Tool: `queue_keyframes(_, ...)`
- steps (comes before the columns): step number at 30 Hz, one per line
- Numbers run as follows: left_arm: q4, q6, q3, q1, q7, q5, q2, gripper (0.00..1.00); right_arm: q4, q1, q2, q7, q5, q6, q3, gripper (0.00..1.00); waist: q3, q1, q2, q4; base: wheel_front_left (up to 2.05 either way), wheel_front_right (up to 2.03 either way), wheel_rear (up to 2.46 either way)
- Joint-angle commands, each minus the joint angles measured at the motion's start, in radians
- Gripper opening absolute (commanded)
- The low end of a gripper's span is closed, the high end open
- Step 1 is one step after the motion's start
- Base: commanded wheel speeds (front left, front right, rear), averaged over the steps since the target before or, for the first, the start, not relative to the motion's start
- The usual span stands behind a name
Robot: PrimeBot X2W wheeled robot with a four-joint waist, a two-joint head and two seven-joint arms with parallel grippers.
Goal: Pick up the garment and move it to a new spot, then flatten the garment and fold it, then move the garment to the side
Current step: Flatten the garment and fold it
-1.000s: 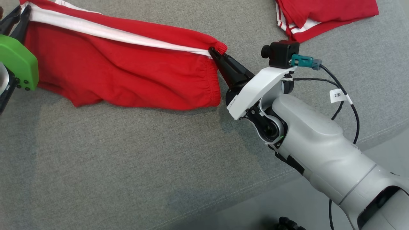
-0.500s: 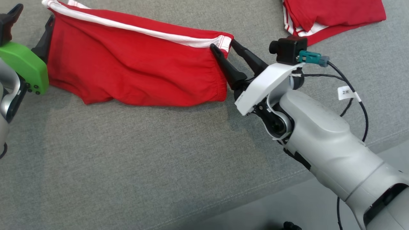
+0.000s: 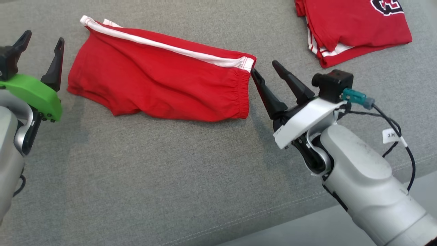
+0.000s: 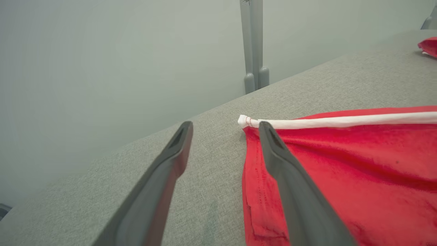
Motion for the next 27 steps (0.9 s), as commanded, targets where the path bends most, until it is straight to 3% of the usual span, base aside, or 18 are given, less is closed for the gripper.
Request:
queue_keyframes(1,-0.042,0.022,0.046,0.054,-0.004,0.017,0.005,1.0,-0.034,0.042,0.006,-0.003,-0.044,0.0,-0.024,1.0,-0.024,0.0,-0.0001,0.01,0.0,0.0,0.0)
queue_keyframes(5,-0.13,0.058,0.151,0.139,-0.004,0.045,-0.002,1.0,-0.118,0.109,0.022,-0.003,-0.133,0.0,-0.087,1.0,-0.034,0.0,-0.0001,0.009,0.0,0.0,0.0)
queue_keyframes(10,-0.182,0.072,0.235,0.225,-0.004,0.079,-0.021,1.0,-0.211,0.188,0.045,-0.003,-0.231,0.0,-0.15,1.0,-0.034,0.0,-0.0001,0.004,0.0,0.0,0.0)
queue_keyframes(17,-0.163,0.028,0.311,0.299,-0.004,0.119,-0.085,1.0,-0.269,0.286,0.063,-0.003,-0.305,0.0,-0.194,1.0,-0.022,0.0,-0.0001,0.005,0.0,0.0,0.0)
queue_keyframes(27,-0.04,-0.013,0.362,0.254,-0.004,0.161,-0.132,1.0,-0.29,0.304,0.072,-0.003,-0.319,0.0,-0.21,1.0,0.014,0.0,-0.0001,-0.034,0.0,0.0,0.0)
